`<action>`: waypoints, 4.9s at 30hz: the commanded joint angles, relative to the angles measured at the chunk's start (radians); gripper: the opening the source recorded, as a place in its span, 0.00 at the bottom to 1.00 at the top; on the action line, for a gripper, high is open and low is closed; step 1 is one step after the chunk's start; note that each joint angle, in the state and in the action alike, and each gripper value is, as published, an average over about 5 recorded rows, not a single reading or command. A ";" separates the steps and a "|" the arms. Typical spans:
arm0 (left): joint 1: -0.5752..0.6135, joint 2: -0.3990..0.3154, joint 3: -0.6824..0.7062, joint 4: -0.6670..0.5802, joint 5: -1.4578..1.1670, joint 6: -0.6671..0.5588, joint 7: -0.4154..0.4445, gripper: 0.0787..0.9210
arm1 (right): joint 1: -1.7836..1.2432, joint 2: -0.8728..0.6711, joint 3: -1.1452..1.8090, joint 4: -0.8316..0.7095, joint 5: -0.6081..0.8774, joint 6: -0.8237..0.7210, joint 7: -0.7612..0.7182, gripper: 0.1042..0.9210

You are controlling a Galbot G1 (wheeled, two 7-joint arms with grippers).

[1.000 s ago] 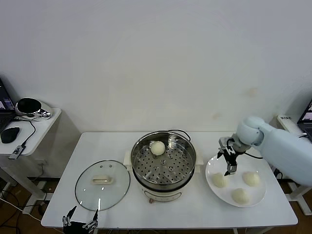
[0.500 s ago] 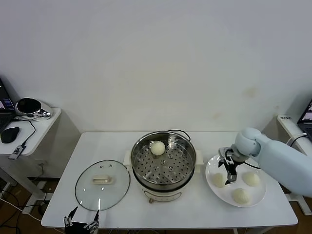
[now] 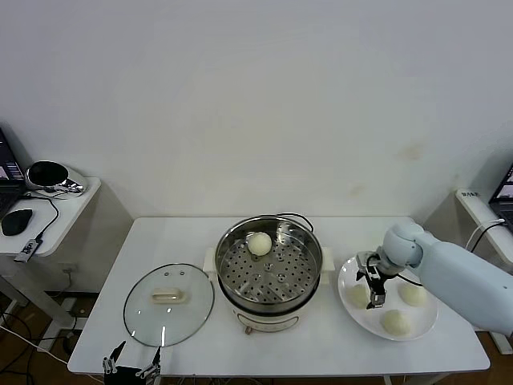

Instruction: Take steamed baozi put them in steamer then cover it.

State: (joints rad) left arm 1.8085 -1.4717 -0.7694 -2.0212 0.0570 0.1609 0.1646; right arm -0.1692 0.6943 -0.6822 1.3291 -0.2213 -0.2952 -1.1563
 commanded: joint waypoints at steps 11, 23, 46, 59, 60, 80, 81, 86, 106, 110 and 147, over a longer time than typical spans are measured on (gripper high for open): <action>-0.007 0.000 0.004 0.013 0.000 0.000 0.000 0.88 | -0.012 0.015 0.005 -0.020 0.012 0.002 0.037 0.88; -0.008 0.000 0.004 0.017 0.000 -0.001 -0.002 0.88 | -0.001 -0.001 0.007 -0.013 0.023 -0.008 0.019 0.65; -0.038 0.013 -0.007 -0.016 0.009 -0.009 -0.019 0.88 | 0.823 -0.004 -0.440 0.142 0.451 -0.128 -0.100 0.56; -0.049 -0.005 -0.017 -0.053 0.006 -0.006 -0.043 0.88 | 0.880 0.378 -0.543 0.039 0.699 -0.294 -0.056 0.57; -0.048 -0.010 -0.018 -0.057 0.005 -0.006 -0.043 0.88 | 0.867 0.414 -0.544 0.022 0.718 -0.308 -0.047 0.57; -0.065 -0.021 -0.025 -0.088 -0.032 -0.001 -0.042 0.88 | 0.721 0.744 -0.634 -0.184 0.875 -0.431 0.089 0.57; -0.066 -0.021 -0.024 -0.088 -0.034 0.000 -0.041 0.88 | 0.714 0.747 -0.637 -0.188 0.872 -0.431 0.090 0.57; -0.071 -0.019 -0.024 -0.087 -0.039 0.001 -0.039 0.88 | 0.689 0.748 -0.649 -0.183 0.859 -0.432 0.096 0.57; -0.067 -0.023 -0.018 -0.086 -0.040 0.000 -0.041 0.88 | 0.654 0.717 -0.653 -0.164 0.777 -0.431 0.123 0.71; -0.067 -0.024 -0.016 -0.085 -0.038 0.001 -0.040 0.88 | 0.672 0.672 -0.623 -0.135 0.757 -0.431 0.122 0.84; -0.056 -0.003 0.010 -0.076 -0.075 0.040 0.003 0.88 | 0.237 -0.298 -0.143 0.197 0.192 0.100 -0.111 0.88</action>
State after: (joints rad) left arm 1.7479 -1.4701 -0.7648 -2.0967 -0.0205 0.1979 0.1646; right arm 0.3767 0.5443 -1.0153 1.5102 0.1476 -0.2955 -1.2682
